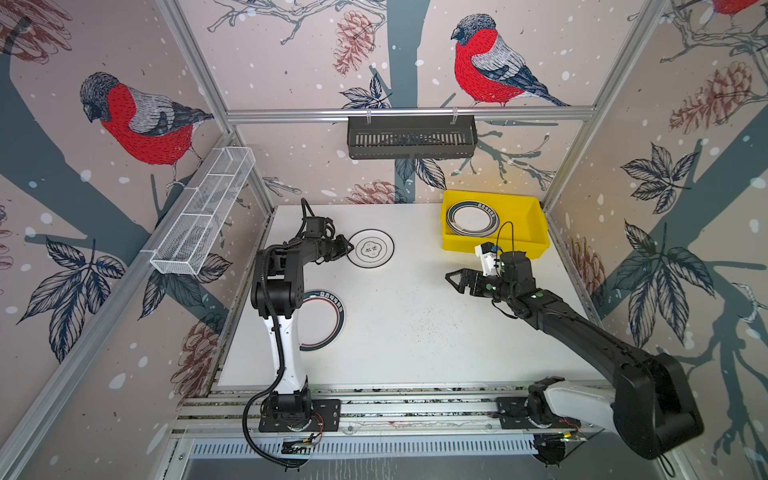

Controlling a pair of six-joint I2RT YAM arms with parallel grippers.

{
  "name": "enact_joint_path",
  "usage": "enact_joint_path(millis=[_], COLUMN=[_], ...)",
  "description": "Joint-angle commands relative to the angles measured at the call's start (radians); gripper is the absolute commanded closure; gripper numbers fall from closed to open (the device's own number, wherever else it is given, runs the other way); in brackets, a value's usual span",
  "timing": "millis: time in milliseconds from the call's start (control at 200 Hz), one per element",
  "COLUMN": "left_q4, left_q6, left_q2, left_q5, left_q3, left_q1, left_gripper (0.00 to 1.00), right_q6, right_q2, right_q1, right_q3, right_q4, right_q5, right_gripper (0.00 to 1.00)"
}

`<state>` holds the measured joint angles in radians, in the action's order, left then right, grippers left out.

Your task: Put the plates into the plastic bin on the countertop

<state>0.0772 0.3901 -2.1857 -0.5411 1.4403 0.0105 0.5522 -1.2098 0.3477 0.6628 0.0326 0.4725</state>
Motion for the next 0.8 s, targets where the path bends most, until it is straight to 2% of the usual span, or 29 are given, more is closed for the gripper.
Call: enact_joint_path(millis=[0,210,345,445,480,791], left_q4=[0.063,0.05,0.028,0.007,-0.005,-0.172], left_q6=[-0.034,-0.02,-0.004,-0.001,0.004,0.128], left_q2=[-0.009,0.009,0.034,0.061,0.071,0.149], left_q5=[0.049,0.04,0.044,0.044,0.035,-0.075], left_q3=[0.017,0.006,-0.015,-0.042,-0.058,-0.178], left_q1=[0.015,0.022,0.025,0.025,0.025,0.031], left_gripper=[0.78,0.91,0.92,0.96,1.0,1.0], right_q6=[0.013,0.021,0.03,0.034,0.036,0.075], right_q2=[0.001,0.009,0.013,0.009,0.008,0.019], right_q1=[0.002,-0.001,-0.007,-0.009,-0.01,-0.01], right_q3=[-0.007,-0.016,-0.022,-0.017,-0.013,-0.019], right_q4=[0.023,0.032,0.031,0.03,0.029,0.073], right_q5=[-0.005,-0.002,-0.001,0.018,0.025,0.026], right_gripper=[0.01,0.01,0.01,0.01,0.01,0.01])
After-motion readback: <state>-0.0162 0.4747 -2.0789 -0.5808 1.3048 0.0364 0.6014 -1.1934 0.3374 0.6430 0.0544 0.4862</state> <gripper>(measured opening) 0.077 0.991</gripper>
